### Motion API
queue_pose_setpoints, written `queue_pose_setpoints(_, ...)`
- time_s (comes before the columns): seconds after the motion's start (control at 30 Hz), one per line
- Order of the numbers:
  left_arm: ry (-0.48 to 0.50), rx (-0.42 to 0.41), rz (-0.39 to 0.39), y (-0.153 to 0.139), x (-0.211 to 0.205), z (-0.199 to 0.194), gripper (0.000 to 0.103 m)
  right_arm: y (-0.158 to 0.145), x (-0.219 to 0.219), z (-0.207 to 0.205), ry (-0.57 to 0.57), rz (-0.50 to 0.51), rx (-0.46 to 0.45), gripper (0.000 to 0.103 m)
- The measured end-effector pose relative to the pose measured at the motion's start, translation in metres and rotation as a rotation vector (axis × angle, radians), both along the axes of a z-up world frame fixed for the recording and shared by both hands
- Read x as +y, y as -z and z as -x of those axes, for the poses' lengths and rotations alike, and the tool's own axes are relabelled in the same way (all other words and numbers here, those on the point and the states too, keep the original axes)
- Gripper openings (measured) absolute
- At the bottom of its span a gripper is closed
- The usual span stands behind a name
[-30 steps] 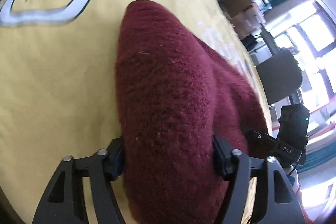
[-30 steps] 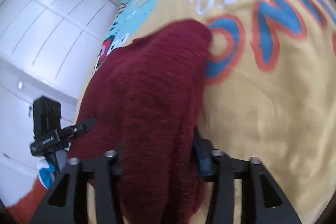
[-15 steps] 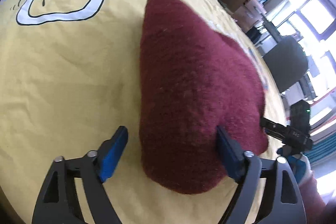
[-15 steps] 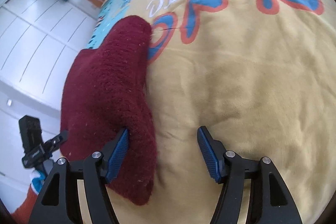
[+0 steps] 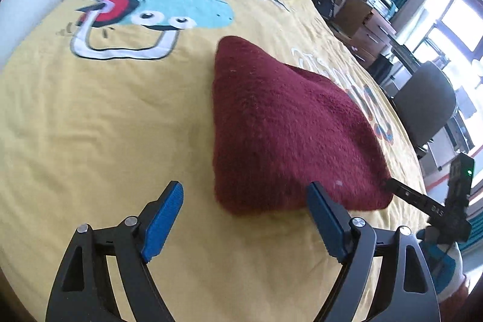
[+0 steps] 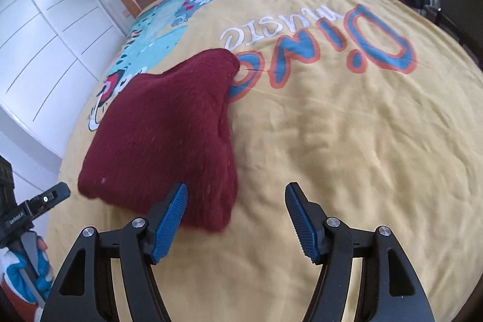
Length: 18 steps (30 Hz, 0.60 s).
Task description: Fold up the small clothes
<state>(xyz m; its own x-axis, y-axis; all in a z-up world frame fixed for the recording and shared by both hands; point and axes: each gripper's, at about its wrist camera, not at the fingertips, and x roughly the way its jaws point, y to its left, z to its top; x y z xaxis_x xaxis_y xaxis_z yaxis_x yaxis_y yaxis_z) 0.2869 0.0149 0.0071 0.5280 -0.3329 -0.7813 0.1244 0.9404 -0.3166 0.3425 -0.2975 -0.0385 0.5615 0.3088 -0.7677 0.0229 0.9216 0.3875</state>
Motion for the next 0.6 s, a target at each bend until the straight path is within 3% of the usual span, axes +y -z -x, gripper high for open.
queue_pose_setpoints(0.3, -0.123, -0.016, -0.077, -0.010, 0.015, 0.047, 0.081, -0.021, 0.013, 0.076, 0.026, 0.082, -0.056, 0.069)
queue_pose_setpoints(0.6, -0.165, -0.022, -0.151, -0.010, 0.021, 0.105, 0.092, -0.030, 0.025, 0.143, 0.022, 0.189, -0.111, 0.069)
